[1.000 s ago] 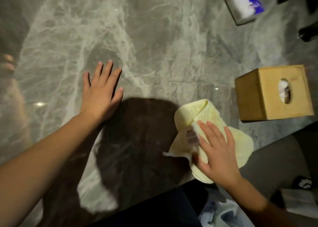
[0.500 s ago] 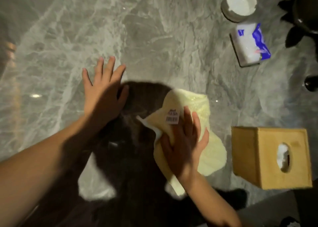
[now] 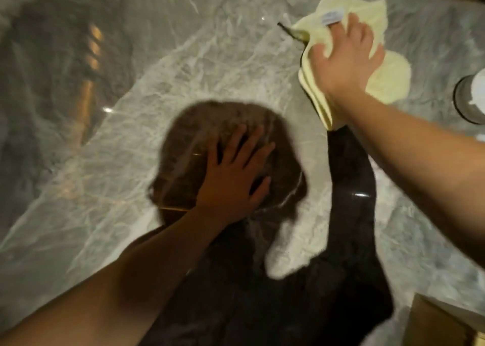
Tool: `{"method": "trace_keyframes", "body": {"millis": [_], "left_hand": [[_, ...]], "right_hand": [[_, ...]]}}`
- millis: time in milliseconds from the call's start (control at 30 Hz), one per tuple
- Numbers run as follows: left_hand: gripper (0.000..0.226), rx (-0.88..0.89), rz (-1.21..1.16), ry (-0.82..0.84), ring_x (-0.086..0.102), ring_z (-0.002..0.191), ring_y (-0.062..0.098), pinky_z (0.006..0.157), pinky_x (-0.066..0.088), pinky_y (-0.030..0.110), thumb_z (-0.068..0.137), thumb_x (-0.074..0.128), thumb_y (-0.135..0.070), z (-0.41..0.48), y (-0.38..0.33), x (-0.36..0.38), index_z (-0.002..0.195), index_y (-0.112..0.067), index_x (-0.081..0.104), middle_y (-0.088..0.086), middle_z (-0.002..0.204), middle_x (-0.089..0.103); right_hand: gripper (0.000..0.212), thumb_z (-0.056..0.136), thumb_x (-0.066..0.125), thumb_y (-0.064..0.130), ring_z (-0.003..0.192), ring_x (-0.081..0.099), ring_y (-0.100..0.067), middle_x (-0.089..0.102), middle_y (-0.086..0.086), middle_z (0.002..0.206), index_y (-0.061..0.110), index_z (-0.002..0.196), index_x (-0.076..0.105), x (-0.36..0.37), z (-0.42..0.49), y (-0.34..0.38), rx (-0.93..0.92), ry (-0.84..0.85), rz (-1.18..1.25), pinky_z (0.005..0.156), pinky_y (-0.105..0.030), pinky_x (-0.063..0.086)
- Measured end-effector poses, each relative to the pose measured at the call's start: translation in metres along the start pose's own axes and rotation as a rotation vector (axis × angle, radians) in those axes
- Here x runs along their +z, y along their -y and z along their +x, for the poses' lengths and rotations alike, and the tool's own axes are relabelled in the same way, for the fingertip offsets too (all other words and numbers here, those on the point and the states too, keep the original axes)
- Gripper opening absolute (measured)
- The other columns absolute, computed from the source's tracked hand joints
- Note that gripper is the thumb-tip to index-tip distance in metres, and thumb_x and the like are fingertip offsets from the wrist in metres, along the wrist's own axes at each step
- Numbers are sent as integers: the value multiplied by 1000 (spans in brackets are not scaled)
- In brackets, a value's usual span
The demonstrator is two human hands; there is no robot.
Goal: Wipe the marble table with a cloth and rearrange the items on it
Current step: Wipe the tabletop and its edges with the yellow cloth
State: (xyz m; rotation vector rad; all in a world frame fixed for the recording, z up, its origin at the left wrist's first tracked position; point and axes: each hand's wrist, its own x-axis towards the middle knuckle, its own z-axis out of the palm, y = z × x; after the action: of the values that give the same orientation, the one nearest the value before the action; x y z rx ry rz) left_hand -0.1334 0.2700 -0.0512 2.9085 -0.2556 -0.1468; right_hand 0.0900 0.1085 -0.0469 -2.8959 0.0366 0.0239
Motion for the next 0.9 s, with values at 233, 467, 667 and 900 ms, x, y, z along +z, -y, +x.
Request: {"method": "trace_keyframes", "body": {"millis": [233, 467, 667, 900], "left_hand": [[59, 16, -55, -17, 15, 146, 26, 112, 8, 59, 88, 38, -50, 1, 4, 3, 142, -26, 36, 1, 156, 25], [56, 20, -67, -114, 28, 142, 24, 112, 16, 56, 91, 34, -46, 3, 6, 12, 139, -18, 44, 1, 151, 38], [58, 41, -299, -131, 27, 143, 21, 117, 11, 41, 93, 21, -46, -5, 11, 7, 132, -18, 53, 1, 149, 41], [50, 435, -106, 0, 38, 138, 22, 110, 21, 53, 88, 41, -43, -78, 72, 0, 132, -22, 53, 4, 147, 43]], "right_hand": [[61, 90, 29, 49, 148, 8, -25, 13, -2, 161, 26, 147, 29, -5, 8, -4, -99, 45, -90, 115, -54, 3], [63, 89, 32, 54, 146, 16, -29, 21, -7, 159, 25, 144, 36, -3, -137, -26, -248, 68, -110, 114, -54, 6], [60, 86, 40, 52, 146, 17, -28, 23, -6, 158, 24, 139, 46, 6, -369, 17, -160, 80, -115, 112, -53, 10], [59, 75, 46, 48, 139, 33, -26, 37, -3, 152, 29, 130, 50, 19, -490, 85, -69, 145, -88, 106, -53, 21]]}}
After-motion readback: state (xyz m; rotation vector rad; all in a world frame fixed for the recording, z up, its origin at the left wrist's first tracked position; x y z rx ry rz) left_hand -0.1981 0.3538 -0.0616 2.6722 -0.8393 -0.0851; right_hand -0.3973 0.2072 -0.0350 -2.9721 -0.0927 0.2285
